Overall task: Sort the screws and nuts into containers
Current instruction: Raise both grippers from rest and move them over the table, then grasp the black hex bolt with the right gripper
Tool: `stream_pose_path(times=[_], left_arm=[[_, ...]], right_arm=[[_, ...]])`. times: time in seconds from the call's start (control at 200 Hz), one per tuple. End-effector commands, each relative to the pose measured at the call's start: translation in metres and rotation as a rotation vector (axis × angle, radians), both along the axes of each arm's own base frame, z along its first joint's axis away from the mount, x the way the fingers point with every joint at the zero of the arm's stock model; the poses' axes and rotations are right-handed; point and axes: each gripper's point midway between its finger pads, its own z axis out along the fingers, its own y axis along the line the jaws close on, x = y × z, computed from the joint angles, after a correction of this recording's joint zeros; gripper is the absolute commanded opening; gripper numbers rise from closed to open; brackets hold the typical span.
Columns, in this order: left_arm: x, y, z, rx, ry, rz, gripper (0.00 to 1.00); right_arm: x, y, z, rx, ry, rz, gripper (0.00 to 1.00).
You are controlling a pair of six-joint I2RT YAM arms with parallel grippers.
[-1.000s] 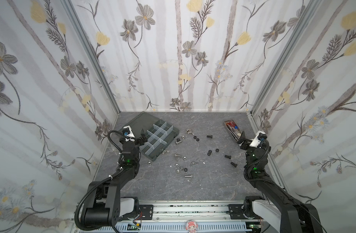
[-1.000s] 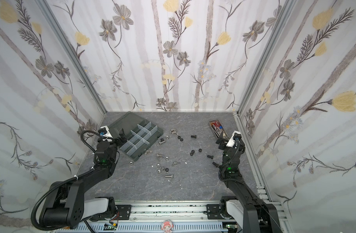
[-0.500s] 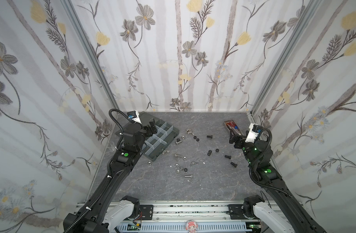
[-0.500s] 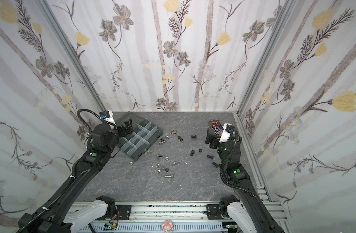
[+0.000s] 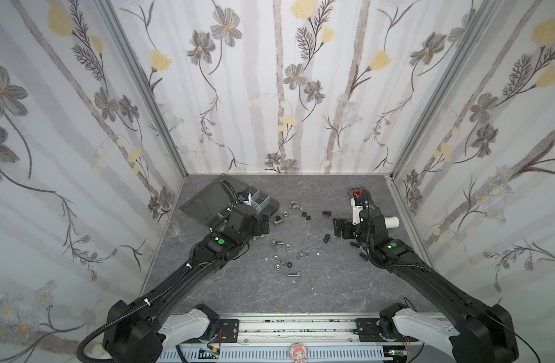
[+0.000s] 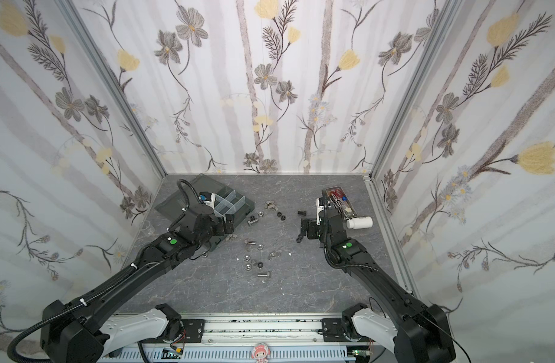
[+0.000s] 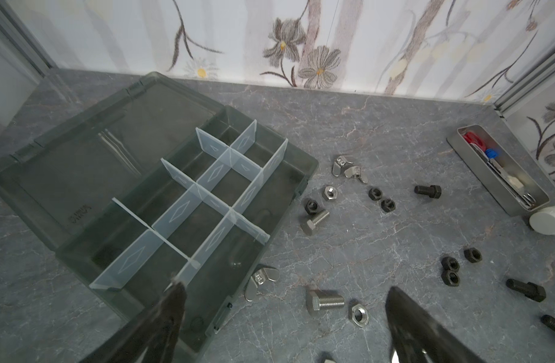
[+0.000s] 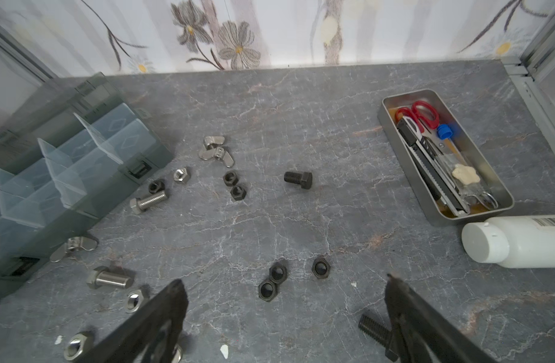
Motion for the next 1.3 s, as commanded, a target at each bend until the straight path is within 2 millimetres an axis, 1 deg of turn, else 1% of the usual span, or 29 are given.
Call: stream_pose_path(times=[0.0, 0.09, 0.125, 0.14, 0.18, 0.21, 0.22, 0.25, 0.305, 0.335, 0.4, 0.42, 0.44, 0.55, 0.729, 0.809, 0.919, 1.034, 1.114, 1.214, 1.294], left_arm=[[0.013, -0.016, 0.008, -0.126, -0.053, 0.032, 1.0], [0.023, -0.027, 0.002, -0.137, -0.061, 0.03, 1.0], [0.028, -0.028, 0.005, -0.138, -0.076, 0.039, 1.0], [0.032, -0.029, -0.001, -0.126, -0.069, 0.047, 1.0], [0.039, -0.031, -0.001, -0.119, -0.082, 0.065, 1.0], [0.045, -0.028, -0.001, -0.111, -0.091, 0.096, 1.0], [0.048, -0.026, -0.001, -0.11, -0.095, 0.115, 1.0], [0.053, -0.022, -0.002, -0.11, -0.101, 0.17, 1.0], [0.063, -0.006, -0.003, -0.109, -0.119, 0.313, 1.0], [0.067, -0.005, -0.006, -0.1, -0.122, 0.337, 1.0], [0.075, -0.009, -0.013, -0.098, -0.126, 0.344, 1.0], [0.077, -0.011, -0.017, -0.098, -0.124, 0.342, 1.0], [0.08, -0.013, -0.018, -0.102, -0.123, 0.338, 1.0], [0.089, -0.023, -0.031, -0.059, -0.093, 0.308, 1.0], [0.093, -0.03, -0.062, -0.006, -0.06, 0.272, 1.0], [0.095, -0.031, -0.07, 0.01, -0.034, 0.278, 1.0], [0.094, -0.032, -0.073, 0.012, -0.026, 0.275, 1.0], [0.092, -0.031, -0.071, 0.003, -0.023, 0.274, 1.0], [0.09, -0.031, -0.071, -0.006, -0.018, 0.271, 1.0], [0.09, -0.031, -0.072, -0.004, -0.014, 0.271, 1.0], [0.091, -0.031, -0.073, -0.006, -0.013, 0.273, 1.0]], right_arm=[[0.02, 0.003, 0.007, 0.025, -0.018, -0.051, 0.97], [0.032, 0.006, 0.001, 0.017, -0.001, -0.069, 0.96], [0.037, 0.007, 0.0, 0.016, 0.001, -0.073, 0.95], [0.039, 0.008, -0.003, 0.011, 0.007, -0.073, 0.95], [0.046, 0.009, -0.008, 0.002, 0.019, -0.081, 0.95], [0.05, 0.01, -0.013, -0.007, 0.032, -0.086, 0.95], [0.052, 0.01, -0.011, -0.007, 0.03, -0.089, 0.95], [0.057, 0.01, -0.018, -0.018, 0.047, -0.094, 0.94], [0.067, 0.013, -0.025, -0.027, 0.067, -0.096, 0.94], [0.072, 0.015, -0.029, -0.031, 0.083, -0.095, 0.94], [0.083, 0.021, -0.038, -0.045, 0.118, -0.091, 0.94], [0.085, 0.022, -0.036, -0.048, 0.122, -0.09, 0.94], [0.089, 0.023, -0.048, -0.064, 0.152, -0.092, 0.94], [0.104, 0.031, -0.056, -0.056, 0.169, -0.099, 0.95], [0.122, 0.031, -0.077, -0.1, 0.203, -0.13, 0.97], [0.128, 0.032, -0.085, -0.109, 0.213, -0.134, 0.98], [0.136, 0.032, -0.095, -0.115, 0.229, -0.145, 0.97], [0.144, 0.025, -0.106, -0.116, 0.249, -0.172, 0.95], [0.149, 0.019, -0.114, -0.117, 0.265, -0.192, 0.91], [0.152, 0.018, -0.121, -0.122, 0.278, -0.195, 0.84], [0.154, 0.018, -0.129, -0.136, 0.293, -0.193, 0.81]])
